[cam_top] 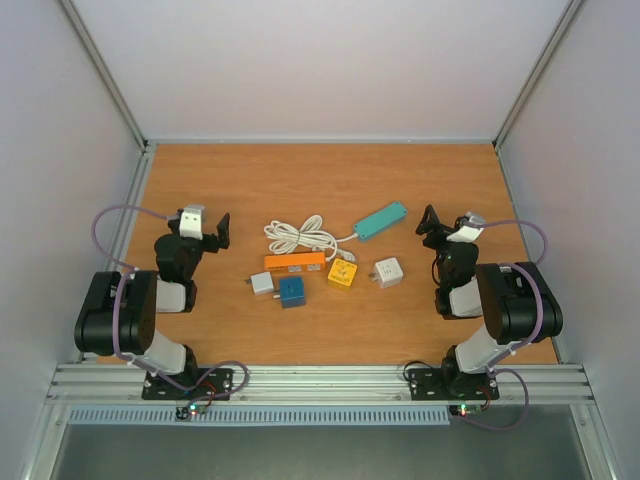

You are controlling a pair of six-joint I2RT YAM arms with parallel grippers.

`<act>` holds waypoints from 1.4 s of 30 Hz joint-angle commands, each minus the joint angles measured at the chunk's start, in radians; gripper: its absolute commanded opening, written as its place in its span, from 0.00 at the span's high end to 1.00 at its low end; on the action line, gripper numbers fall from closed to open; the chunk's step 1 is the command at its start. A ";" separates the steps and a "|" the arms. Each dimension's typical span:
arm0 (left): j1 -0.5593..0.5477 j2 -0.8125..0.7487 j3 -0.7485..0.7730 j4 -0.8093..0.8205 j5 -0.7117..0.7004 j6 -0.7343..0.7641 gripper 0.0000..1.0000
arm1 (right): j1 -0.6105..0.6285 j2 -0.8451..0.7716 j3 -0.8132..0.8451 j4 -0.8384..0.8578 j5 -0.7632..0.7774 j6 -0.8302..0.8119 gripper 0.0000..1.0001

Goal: Insert the plug

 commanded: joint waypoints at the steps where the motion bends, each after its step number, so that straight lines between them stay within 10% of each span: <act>1: -0.003 0.004 -0.005 0.053 -0.020 0.000 0.00 | -0.006 -0.012 -0.004 0.018 0.006 0.011 0.01; 7: 0.012 -0.020 -0.007 0.070 0.023 -0.001 0.00 | -0.006 -0.012 -0.004 0.019 0.005 0.010 0.02; 11: 0.066 -0.262 0.209 -0.403 0.139 0.004 0.00 | 0.007 -0.040 0.013 -0.020 0.051 0.002 0.02; 16: 0.061 -0.250 0.503 -1.025 0.426 0.281 0.00 | 0.083 -0.257 0.409 -0.792 0.161 0.012 0.02; 23: -0.043 -0.195 0.602 -1.461 0.547 0.628 0.00 | 0.079 -0.235 0.690 -1.165 -0.099 0.491 0.02; 27: -0.165 -0.140 0.610 -1.605 0.502 0.785 0.00 | 0.098 -0.213 0.624 -1.035 -0.415 0.463 0.02; 42: -0.376 0.073 0.655 -1.678 0.304 0.930 0.32 | 0.664 -0.391 0.495 -1.069 0.232 0.274 0.24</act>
